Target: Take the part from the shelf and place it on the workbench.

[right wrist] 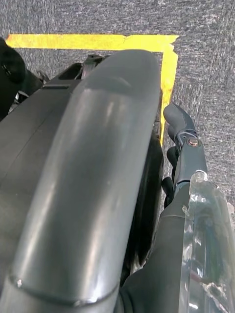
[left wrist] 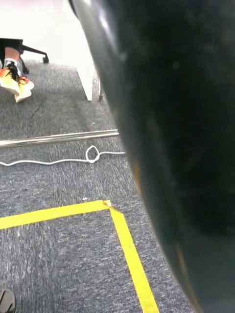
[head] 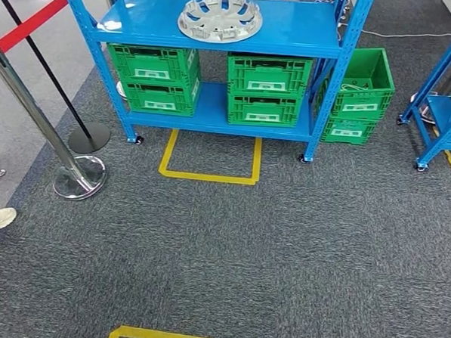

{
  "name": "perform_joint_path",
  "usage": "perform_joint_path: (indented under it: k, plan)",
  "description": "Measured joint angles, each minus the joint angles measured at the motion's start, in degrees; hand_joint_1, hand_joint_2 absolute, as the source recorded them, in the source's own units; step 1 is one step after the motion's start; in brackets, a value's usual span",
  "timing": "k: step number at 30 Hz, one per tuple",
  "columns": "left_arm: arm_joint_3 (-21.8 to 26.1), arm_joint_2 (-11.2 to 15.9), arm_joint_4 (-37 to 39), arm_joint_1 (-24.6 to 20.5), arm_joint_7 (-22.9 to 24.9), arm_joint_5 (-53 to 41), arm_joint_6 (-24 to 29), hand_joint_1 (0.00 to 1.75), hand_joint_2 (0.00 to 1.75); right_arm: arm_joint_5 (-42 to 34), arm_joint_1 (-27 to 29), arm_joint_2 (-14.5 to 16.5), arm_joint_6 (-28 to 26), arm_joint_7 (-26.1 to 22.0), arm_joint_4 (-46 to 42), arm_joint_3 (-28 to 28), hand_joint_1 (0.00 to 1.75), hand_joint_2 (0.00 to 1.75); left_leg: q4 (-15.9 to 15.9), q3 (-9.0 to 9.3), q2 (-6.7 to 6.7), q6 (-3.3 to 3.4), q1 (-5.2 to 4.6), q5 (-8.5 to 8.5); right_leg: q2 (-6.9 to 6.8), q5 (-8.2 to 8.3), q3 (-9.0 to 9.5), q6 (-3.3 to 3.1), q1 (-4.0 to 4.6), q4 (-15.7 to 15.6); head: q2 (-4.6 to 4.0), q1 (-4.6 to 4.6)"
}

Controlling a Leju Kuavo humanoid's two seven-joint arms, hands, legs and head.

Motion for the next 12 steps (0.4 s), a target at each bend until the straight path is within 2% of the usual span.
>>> perform_joint_path:
  k: [1,3,4,6,9,12]
  plan:
    - [0.0,0.0,-0.01,0.0,0.01,0.03,0.0,0.0,0.0,0.0,0.0,0.0,-0.01,0.01,0.0,0.0,0.0,0.0,-2.02,0.58,0.01,0.09,0.01,2.03,0.06,-0.2,0.3,0.07,-0.03,0.0,0.0,0.0]
    - [-0.02,-0.01,-0.02,-0.01,0.02,0.1,0.0,0.0,0.0,0.0,-0.01,0.0,-0.02,0.02,0.0,0.0,0.0,0.0,-9.62,3.71,0.17,0.37,-0.04,6.55,0.16,-0.77,0.83,0.47,0.02,0.03,0.0,-0.03]
    - [-0.03,-0.01,-0.03,-0.06,0.02,0.13,0.0,0.0,0.0,0.01,-0.03,0.0,-0.02,0.01,0.0,0.0,0.0,0.0,-12.9,5.16,0.26,0.57,-0.07,7.7,0.21,-1.11,0.94,0.77,0.14,0.06,0.0,-0.09]
    - [-0.06,-0.02,-0.04,-0.1,0.02,0.18,0.0,0.0,0.0,0.01,-0.05,0.0,-0.02,0.01,0.0,0.0,0.0,0.0,-15.72,6.41,0.36,1.06,-0.24,7.71,0.28,-1.62,0.96,1.45,0.34,-0.11,0.0,-0.06]
    - [-0.08,-0.04,-0.07,0.09,0.03,0.28,0.02,0.0,0.0,0.0,-0.03,0.0,-0.1,-0.05,0.0,0.0,0.0,0.0,-16.28,6.87,0.27,2.12,-0.11,7.47,0.28,-2.25,1.17,2.42,0.27,0.31,0.0,0.16]
    - [-0.09,-0.07,-0.14,0.09,0.04,0.3,0.04,0.0,0.0,0.01,-0.04,0.0,-0.18,-0.25,0.0,0.0,0.0,0.0,-16.53,7.53,0.33,3.0,0.08,7.14,0.25,-5.56,-1.98,3.01,0.29,6.91,0.0,0.55]
